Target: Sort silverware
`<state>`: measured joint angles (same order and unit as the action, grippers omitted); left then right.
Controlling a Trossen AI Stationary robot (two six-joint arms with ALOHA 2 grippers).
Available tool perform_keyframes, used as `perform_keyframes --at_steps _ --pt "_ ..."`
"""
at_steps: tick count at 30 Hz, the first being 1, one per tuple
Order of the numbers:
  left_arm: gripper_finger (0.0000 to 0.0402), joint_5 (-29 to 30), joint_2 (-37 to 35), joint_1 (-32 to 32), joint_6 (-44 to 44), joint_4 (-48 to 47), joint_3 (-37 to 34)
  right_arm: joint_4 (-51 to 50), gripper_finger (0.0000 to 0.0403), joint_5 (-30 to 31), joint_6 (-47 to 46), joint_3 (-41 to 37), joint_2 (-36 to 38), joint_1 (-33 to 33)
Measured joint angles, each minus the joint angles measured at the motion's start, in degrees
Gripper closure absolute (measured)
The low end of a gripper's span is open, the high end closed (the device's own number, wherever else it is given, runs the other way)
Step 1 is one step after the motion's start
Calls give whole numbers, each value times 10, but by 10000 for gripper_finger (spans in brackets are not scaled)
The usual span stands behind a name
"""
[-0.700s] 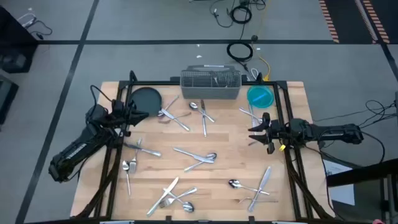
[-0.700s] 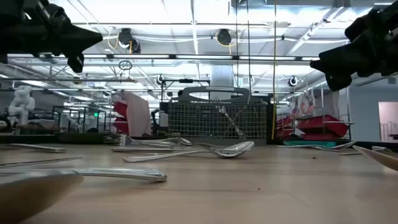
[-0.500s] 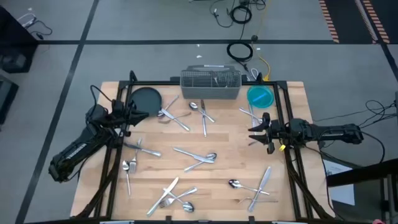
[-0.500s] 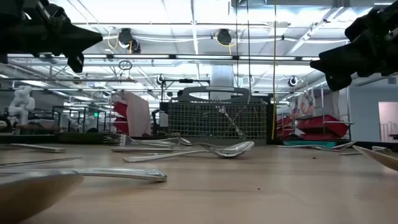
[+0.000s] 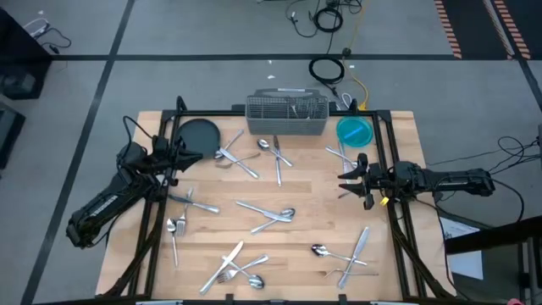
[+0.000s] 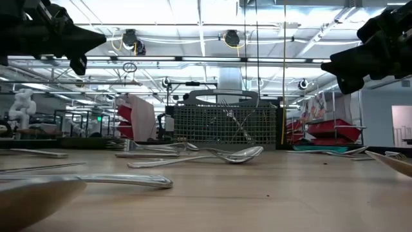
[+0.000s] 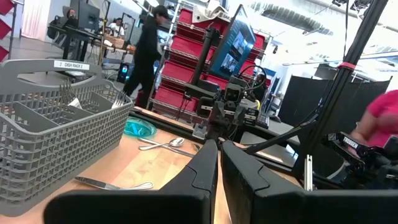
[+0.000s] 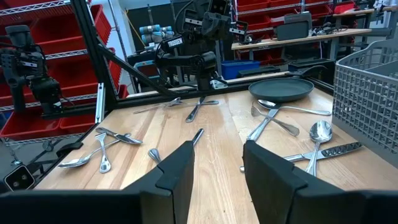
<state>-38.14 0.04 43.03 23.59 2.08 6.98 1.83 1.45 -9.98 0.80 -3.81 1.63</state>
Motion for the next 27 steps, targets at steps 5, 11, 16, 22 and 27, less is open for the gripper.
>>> perform_keyframes --at_steps 5,11,16,22,27 --pt "372 0 0 0 0 0 0 0 275 0 0 0 0 0" --pt "372 0 0 0 0 0 0 0 275 0 0 0 0 0" --pt "372 0 0 0 0 0 0 1 275 0 0 0 0 0" --pt "372 0 0 0 0 0 0 2 275 0 -24 0 0 0" --pt "372 0 0 0 -1 0 0 0 275 0 -59 0 0 0"
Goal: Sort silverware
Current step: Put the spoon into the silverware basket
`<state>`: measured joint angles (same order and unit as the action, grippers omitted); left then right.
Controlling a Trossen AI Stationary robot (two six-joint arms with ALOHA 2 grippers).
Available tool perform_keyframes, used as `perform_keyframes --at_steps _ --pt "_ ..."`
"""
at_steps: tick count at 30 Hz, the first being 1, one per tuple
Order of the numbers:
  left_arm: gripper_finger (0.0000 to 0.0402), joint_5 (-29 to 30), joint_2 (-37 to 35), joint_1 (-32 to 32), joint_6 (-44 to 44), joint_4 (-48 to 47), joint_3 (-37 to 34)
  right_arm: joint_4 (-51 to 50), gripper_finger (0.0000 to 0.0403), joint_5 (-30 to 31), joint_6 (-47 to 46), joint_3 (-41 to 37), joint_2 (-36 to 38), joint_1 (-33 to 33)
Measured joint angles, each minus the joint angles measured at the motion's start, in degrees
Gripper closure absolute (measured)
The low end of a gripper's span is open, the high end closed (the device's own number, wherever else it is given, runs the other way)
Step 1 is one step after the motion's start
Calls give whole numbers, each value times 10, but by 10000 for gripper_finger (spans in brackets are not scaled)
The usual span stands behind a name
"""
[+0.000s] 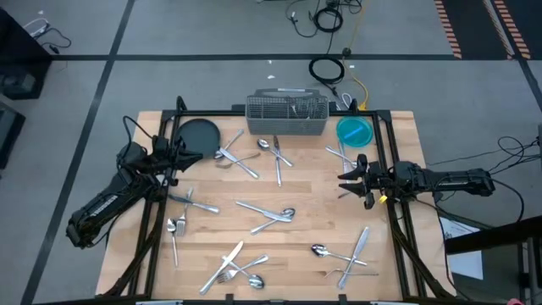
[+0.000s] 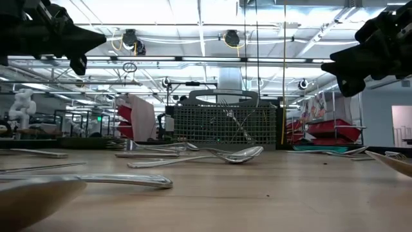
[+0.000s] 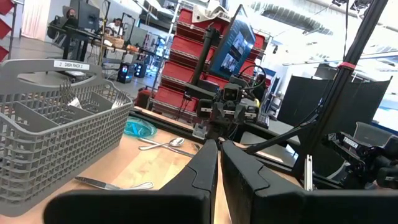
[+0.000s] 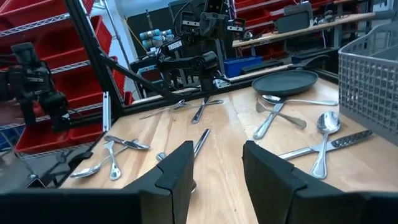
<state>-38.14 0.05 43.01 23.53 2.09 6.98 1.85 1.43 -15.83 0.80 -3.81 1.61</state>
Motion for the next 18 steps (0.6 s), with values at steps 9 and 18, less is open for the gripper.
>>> perform_keyframes --at_steps 9,18 --pt "372 32 0 0 40 9 0 15 275 37 -53 0 0 0" --pt "372 120 0 0 122 135 0 339 277 75 -213 35 -1 0"
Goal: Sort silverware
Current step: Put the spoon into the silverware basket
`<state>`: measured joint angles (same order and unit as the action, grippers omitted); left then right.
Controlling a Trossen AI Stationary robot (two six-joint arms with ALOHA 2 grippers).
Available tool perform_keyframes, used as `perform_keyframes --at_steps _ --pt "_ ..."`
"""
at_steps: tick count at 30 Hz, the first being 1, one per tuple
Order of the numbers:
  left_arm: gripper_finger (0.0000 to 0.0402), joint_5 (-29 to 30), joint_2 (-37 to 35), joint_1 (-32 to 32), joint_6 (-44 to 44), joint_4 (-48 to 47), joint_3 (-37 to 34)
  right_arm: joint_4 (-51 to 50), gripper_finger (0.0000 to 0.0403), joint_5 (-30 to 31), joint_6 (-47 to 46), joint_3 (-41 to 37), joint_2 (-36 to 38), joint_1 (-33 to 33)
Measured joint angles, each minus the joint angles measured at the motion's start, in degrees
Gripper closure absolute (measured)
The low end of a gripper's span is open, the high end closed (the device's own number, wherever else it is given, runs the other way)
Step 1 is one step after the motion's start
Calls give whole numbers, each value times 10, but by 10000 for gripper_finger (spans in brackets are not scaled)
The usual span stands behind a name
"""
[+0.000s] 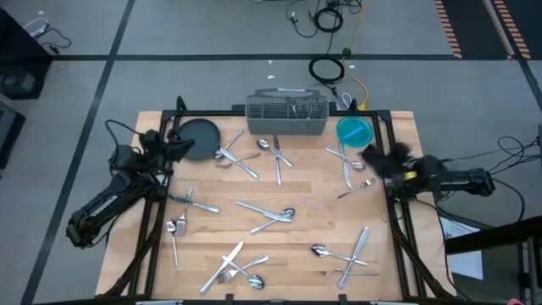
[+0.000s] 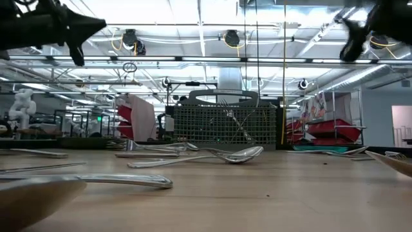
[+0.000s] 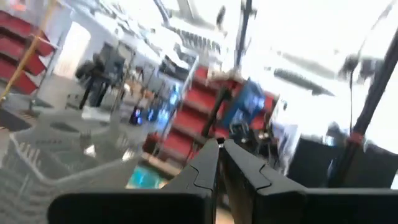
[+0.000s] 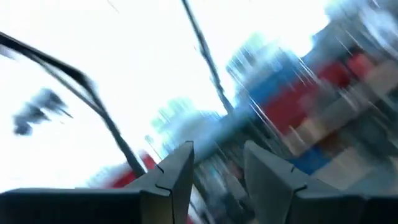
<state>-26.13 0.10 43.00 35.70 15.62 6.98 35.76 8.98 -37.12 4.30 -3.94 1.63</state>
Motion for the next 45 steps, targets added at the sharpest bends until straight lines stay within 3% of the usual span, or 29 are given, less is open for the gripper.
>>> perform_keyframes --at_steps 2,5,7,9,11,14,18,23,28,32,38,45 --pt "372 55 2 0 -6 67 0 19 282 -6 81 63 -7 0" --pt "372 162 3 0 -46 216 0 -73 292 -31 227 199 -51 0" --pt "372 235 5 0 -42 310 1 -219 301 -30 298 313 -98 0" --pt "374 263 6 0 -9 358 16 -411 311 2 328 440 -163 0" --pt "379 236 7 0 15 323 51 -621 319 61 329 558 -244 0" --pt "389 144 23 0 32 131 134 -897 325 130 281 702 -374 0" --pt "393 69 102 0 -3 -107 273 -1144 314 151 217 798 -520 0" --pt "374 -70 245 0 -87 -194 413 -1176 261 100 224 781 -644 0" --pt "345 -153 347 0 -174 -328 459 -1161 188 108 201 710 -693 -25" --pt "327 -195 397 0 -257 -435 459 -1079 162 85 185 607 -663 -53" --pt "301 -251 444 0 -273 -427 459 -840 168 -9 163 415 -573 -134" --pt "273 -249 460 0 -306 -428 459 -802 170 -1 175 323 -564 -222"
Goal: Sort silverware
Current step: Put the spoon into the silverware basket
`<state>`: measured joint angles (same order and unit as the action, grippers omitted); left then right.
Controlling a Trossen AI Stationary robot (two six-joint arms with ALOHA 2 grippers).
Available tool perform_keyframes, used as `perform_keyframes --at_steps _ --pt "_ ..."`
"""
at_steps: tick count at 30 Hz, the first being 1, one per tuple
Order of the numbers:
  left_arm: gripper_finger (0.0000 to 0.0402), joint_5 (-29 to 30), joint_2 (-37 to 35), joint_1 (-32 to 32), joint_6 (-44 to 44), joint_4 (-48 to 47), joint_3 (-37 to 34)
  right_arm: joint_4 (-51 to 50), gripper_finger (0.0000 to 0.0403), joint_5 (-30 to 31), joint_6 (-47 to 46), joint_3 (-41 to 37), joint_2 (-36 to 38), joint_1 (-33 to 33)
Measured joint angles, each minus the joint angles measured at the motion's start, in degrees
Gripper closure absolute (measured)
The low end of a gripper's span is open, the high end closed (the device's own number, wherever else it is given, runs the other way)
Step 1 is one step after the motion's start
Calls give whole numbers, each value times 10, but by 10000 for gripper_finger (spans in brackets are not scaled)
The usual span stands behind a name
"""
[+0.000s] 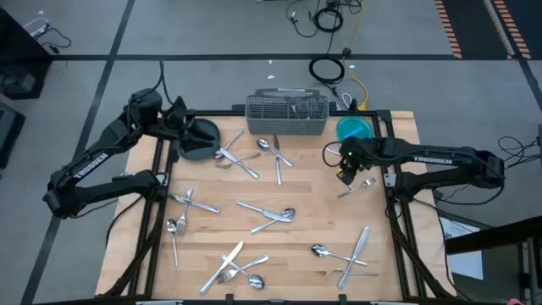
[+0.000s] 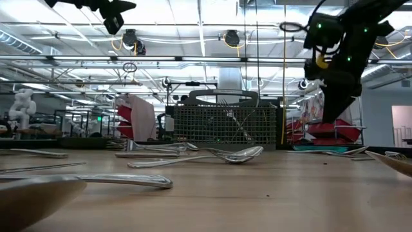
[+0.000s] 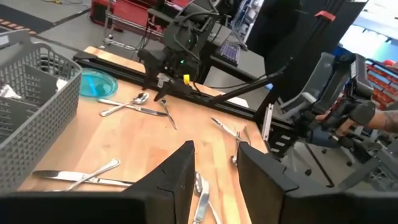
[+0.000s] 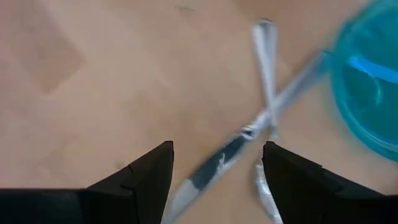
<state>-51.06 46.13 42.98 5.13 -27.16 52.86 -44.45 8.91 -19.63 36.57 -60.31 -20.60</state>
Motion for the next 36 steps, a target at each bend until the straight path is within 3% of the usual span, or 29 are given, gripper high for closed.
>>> perform_keyframes --at_steps 7,13,25,36 --pt "266 6 16 0 -27 -4 0 13 171 2 -22 -1 -9 -84" --pt "266 8 31 0 -41 -9 1 0 172 12 -20 -1 -48 -113" --pt "266 8 48 0 -44 -9 1 -1 172 18 7 -1 -150 -132" --pt "267 8 51 0 -42 -9 1 34 172 12 28 0 -163 -132"
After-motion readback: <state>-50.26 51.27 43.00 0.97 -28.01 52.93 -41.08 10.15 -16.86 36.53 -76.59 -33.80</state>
